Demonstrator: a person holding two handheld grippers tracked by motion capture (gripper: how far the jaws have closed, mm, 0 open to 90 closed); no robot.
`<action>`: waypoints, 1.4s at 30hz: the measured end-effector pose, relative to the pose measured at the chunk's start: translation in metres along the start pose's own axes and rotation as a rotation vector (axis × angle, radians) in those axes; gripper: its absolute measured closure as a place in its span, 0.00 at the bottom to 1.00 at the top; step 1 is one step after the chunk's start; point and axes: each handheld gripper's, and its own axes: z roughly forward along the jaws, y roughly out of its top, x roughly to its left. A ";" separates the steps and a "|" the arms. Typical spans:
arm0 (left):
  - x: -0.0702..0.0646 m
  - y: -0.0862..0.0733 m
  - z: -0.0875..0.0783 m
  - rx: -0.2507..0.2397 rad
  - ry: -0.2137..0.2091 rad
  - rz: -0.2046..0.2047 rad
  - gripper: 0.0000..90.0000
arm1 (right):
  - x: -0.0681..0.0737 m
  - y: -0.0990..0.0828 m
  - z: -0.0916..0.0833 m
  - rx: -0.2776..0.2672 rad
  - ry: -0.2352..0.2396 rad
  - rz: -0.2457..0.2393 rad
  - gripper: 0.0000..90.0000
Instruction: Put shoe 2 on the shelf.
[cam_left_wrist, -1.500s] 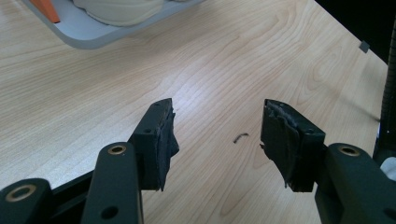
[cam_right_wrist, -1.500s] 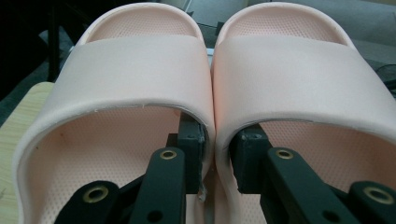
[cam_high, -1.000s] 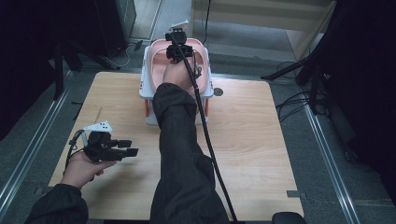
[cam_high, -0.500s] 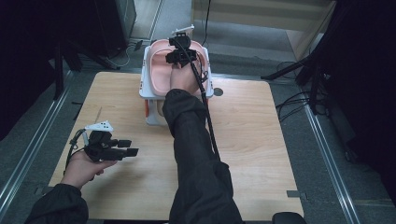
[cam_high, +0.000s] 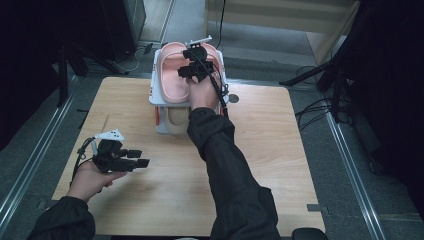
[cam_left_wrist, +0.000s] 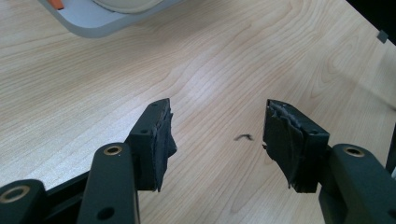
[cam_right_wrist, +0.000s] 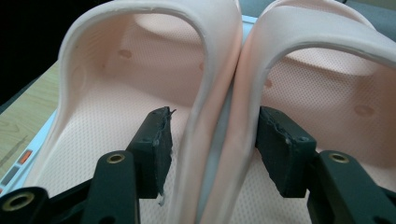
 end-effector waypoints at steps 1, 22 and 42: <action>0.000 0.000 0.000 0.001 0.002 0.002 0.46 | -0.001 -0.002 -0.001 -0.001 0.007 -0.003 0.52; 0.004 0.010 0.014 0.039 -0.013 -0.013 0.42 | 0.004 -0.026 -0.043 -0.049 0.158 -0.070 0.57; 0.009 0.021 0.027 0.053 -0.010 -0.035 0.41 | 0.004 -0.077 -0.084 -0.050 0.310 -0.168 0.59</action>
